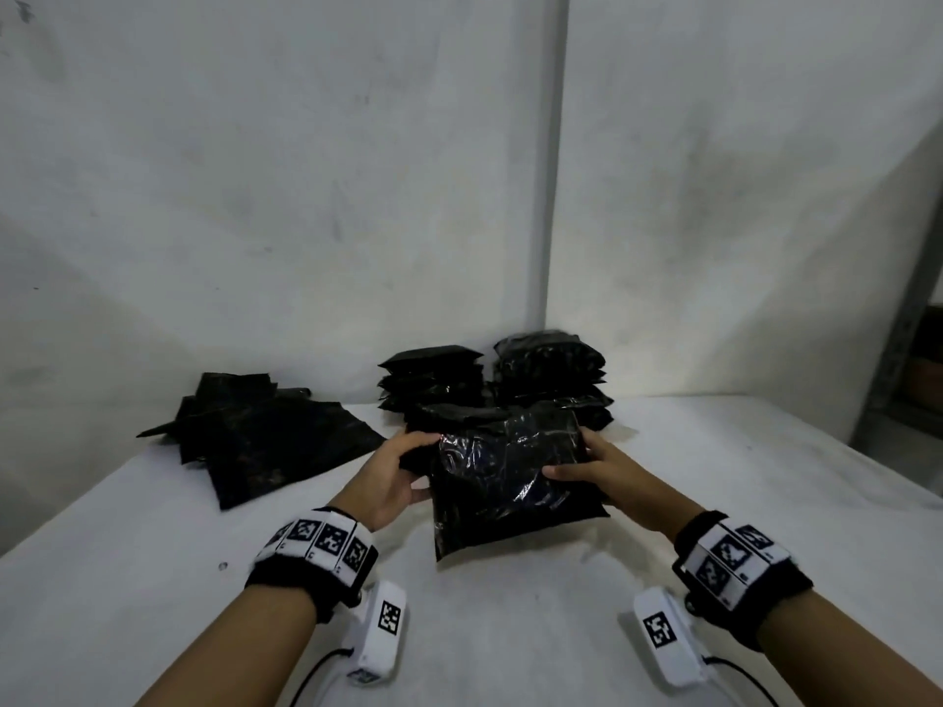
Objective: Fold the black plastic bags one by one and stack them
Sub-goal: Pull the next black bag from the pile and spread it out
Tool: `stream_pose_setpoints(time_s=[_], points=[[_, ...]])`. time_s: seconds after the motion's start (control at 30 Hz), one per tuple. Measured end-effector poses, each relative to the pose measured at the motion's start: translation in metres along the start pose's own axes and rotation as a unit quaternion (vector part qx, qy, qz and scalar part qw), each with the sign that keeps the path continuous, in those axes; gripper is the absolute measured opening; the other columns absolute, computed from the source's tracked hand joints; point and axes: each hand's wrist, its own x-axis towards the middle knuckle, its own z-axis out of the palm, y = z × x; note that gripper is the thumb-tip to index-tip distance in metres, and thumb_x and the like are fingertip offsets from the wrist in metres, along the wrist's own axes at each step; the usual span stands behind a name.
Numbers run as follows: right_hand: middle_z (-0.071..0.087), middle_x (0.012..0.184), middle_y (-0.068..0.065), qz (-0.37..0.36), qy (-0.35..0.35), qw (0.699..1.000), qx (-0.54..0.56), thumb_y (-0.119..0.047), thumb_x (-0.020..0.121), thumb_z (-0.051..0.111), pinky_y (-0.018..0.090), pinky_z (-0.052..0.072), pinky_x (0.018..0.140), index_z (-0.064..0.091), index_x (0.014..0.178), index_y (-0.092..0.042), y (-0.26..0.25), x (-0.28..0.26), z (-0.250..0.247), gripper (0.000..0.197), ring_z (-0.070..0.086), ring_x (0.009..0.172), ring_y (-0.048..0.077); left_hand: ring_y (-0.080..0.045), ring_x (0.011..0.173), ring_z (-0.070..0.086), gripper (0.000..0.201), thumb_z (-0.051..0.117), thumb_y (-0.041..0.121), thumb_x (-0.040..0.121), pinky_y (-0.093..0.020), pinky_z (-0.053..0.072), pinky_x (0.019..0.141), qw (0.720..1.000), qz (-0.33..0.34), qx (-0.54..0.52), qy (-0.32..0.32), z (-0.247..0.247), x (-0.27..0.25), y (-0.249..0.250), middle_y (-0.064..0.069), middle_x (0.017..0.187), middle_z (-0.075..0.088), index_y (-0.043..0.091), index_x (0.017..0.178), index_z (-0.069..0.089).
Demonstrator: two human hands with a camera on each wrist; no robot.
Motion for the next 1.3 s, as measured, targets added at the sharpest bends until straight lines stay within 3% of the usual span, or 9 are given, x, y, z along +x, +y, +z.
stream_pose_setpoints(time_s=[0.1,0.2,0.37,0.57,0.67,0.73,0.9,1.1,1.3], points=[[0.068,0.119,0.000,0.005,-0.043,0.999,0.024,0.001,0.083,0.069,0.031,0.055,0.087,0.050,0.128,-0.030,0.000,-0.006,-0.003,0.058,0.067,0.106,0.017,-0.015,0.074,0.056,0.009,0.054,0.011,0.087,-0.035,0.052,0.067,1.000,-0.003,-0.009,0.019,0.008,0.000,-0.001,-0.001,0.081,0.059,0.019,0.086,0.058],[0.066,0.123,-0.001,-0.007,-0.051,0.997,0.053,0.006,0.084,0.065,0.036,0.054,0.092,0.047,0.130,-0.037,0.001,-0.007,-0.005,0.066,0.065,0.112,0.020,-0.024,0.090,0.056,0.015,0.060,0.025,0.090,-0.046,0.050,0.089,0.997,-0.052,-0.012,0.053,0.020,-0.009,0.004,-0.004,0.078,0.065,0.015,0.081,0.053],[0.063,0.129,-0.005,-0.069,-0.019,0.997,0.024,0.007,0.081,0.069,0.041,0.042,0.109,0.039,0.139,-0.039,0.001,-0.002,-0.004,0.079,0.058,0.121,0.014,-0.024,0.114,0.047,0.069,0.077,0.050,0.069,-0.039,0.042,0.096,0.984,-0.018,0.110,0.137,0.017,0.006,-0.005,-0.004,0.126,0.047,0.017,0.122,0.048],[0.067,0.121,-0.004,-0.099,0.020,0.994,0.046,-0.018,0.088,0.068,0.030,0.050,0.095,0.055,0.129,-0.029,-0.014,-0.006,0.008,0.044,0.064,0.112,0.012,-0.016,0.104,0.061,0.026,0.064,0.026,0.089,-0.029,0.042,0.086,0.986,0.102,0.094,0.096,0.035,0.008,0.006,0.002,0.110,0.068,0.016,0.113,0.064],[0.070,0.115,-0.009,-0.066,0.023,0.995,0.066,-0.050,0.094,0.049,0.028,0.050,0.089,0.068,0.116,-0.030,-0.020,-0.009,0.007,0.035,0.065,0.106,0.011,-0.020,0.094,0.065,0.040,0.054,-0.006,0.087,-0.026,0.053,0.070,0.986,0.141,0.061,0.072,0.031,0.007,0.007,-0.005,0.104,0.069,0.017,0.119,0.059],[0.069,0.118,-0.004,-0.079,0.034,0.991,0.100,-0.036,0.096,0.054,0.028,0.050,0.085,0.064,0.122,-0.027,-0.017,-0.006,0.003,0.029,0.063,0.111,0.017,-0.019,0.095,0.063,0.057,0.049,-0.013,0.083,-0.028,0.052,0.071,0.986,0.141,0.079,0.036,0.029,0.006,0.007,-0.002,0.103,0.068,0.027,0.122,0.055],[0.064,0.126,0.007,-0.097,0.012,0.986,0.133,0.002,0.092,0.055,0.028,0.053,0.079,0.056,0.131,-0.022,-0.008,-0.002,0.000,0.045,0.063,0.111,0.021,-0.017,0.110,0.061,0.038,0.059,0.015,0.091,-0.030,0.049,0.082,0.990,0.138,0.035,0.015,0.028,0.005,0.003,0.002,0.118,0.067,0.026,0.128,0.057],[0.067,0.123,0.005,-0.104,0.055,0.977,0.179,-0.025,0.093,0.060,0.039,0.049,0.098,0.061,0.125,-0.016,-0.013,-0.004,0.002,0.034,0.063,0.114,0.021,-0.021,0.105,0.061,0.026,0.061,0.012,0.090,-0.032,0.050,0.083,0.986,0.157,0.041,0.042,0.033,0.013,0.005,-0.002,0.108,0.070,0.016,0.115,0.067],[0.070,0.115,0.012,-0.086,0.100,0.973,0.188,-0.025,0.094,0.061,0.036,0.055,0.089,0.065,0.116,-0.004,-0.018,-0.002,0.000,0.031,0.068,0.104,0.024,-0.019,0.101,0.065,0.024,0.060,0.013,0.091,-0.027,0.054,0.083,0.983,0.179,0.013,0.037,0.046,0.013,0.017,-0.004,0.106,0.071,0.009,0.114,0.066]])
